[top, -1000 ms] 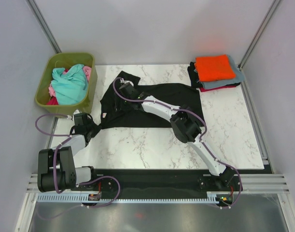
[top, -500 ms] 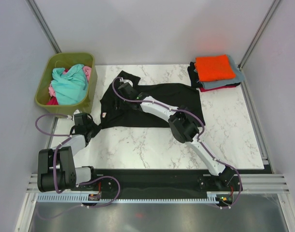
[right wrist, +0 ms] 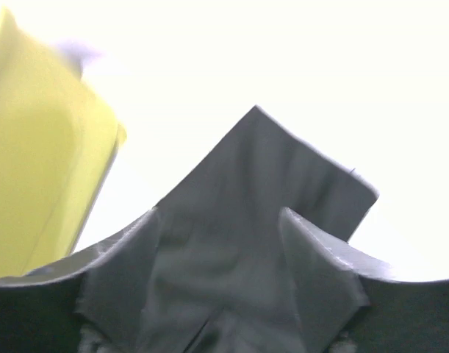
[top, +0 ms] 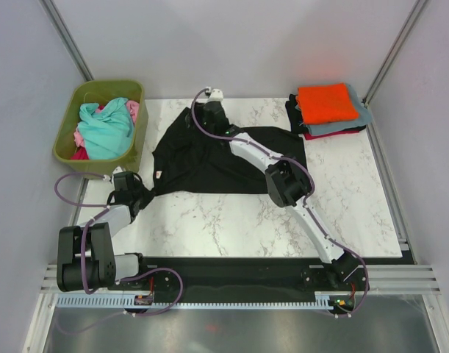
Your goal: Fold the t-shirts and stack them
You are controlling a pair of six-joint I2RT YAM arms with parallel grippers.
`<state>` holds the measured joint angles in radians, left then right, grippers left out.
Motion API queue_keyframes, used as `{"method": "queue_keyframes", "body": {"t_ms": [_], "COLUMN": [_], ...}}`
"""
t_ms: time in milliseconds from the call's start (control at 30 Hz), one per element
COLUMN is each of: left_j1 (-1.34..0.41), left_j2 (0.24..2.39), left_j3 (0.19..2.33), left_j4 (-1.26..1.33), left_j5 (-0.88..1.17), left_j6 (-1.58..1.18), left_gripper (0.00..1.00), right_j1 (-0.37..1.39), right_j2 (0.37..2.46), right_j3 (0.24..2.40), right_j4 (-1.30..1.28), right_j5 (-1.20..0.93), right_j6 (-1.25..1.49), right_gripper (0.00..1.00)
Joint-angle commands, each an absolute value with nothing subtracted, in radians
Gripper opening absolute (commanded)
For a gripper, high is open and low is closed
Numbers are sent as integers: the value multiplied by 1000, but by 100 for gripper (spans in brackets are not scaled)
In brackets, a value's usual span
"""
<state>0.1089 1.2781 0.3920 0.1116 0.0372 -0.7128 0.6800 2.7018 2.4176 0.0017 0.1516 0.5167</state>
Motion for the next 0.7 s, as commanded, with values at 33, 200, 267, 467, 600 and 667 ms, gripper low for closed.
{"method": "queue_keyframes", "body": {"t_ms": [33, 200, 267, 467, 600, 667], "left_j1": [101, 101, 101, 97, 97, 97], "left_j2": [1293, 1298, 1299, 1296, 1299, 1301], "left_j3": [399, 400, 402, 403, 405, 406], "left_j4": [91, 89, 87, 87, 87, 87], "left_j5": [37, 35, 38, 35, 35, 37], "left_j6": [-693, -693, -693, -690, -689, -689], "left_gripper": [2, 2, 2, 2, 2, 2], "right_j1": [655, 637, 617, 427, 327, 264], "right_j2": [2556, 2039, 1807, 1415, 1289, 1260], "right_j3": [2433, 1788, 1573, 955, 716, 608], "right_j4": [244, 256, 261, 2, -101, -97], "right_j5": [144, 273, 319, 250, 212, 181], "right_j6": [359, 396, 431, 692, 748, 776], "right_gripper": [78, 88, 92, 95, 94, 93]}}
